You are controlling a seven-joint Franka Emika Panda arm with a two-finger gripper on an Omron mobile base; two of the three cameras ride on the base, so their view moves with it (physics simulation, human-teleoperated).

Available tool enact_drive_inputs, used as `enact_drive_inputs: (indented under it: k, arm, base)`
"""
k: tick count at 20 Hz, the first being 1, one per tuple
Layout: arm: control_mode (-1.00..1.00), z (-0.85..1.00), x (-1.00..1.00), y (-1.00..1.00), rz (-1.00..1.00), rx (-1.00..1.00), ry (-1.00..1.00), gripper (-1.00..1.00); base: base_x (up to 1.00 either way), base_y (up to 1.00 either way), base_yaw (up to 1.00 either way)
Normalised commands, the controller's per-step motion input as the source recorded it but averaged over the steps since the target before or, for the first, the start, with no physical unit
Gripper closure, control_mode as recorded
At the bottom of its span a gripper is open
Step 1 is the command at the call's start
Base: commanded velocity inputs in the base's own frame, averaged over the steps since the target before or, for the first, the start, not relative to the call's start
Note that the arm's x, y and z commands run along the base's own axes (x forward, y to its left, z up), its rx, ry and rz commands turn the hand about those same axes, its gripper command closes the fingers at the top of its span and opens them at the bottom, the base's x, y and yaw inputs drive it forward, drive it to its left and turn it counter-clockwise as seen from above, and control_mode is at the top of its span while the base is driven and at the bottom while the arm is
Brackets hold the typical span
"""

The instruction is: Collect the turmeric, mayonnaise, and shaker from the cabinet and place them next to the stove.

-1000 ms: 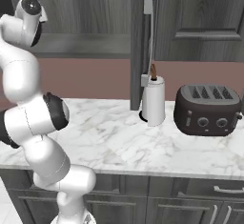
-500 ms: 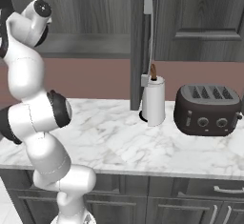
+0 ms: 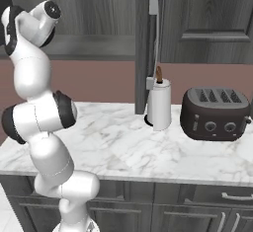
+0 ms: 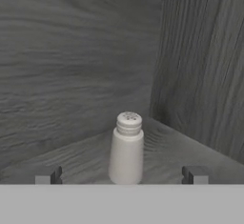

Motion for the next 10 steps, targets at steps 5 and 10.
enact_drive_inputs:
  k: [5, 10]
  arm:
    - [-1.00, 0.00, 0.22, 0.11, 0.00, 0.00, 0.02, -1.00]
    - [-1.00, 0.00, 0.17, 0.18, 0.00, 0.00, 0.00, -1.00]
  base:
    - [0.00, 0.00, 0.00]
    - [0.00, 0.00, 0.00]
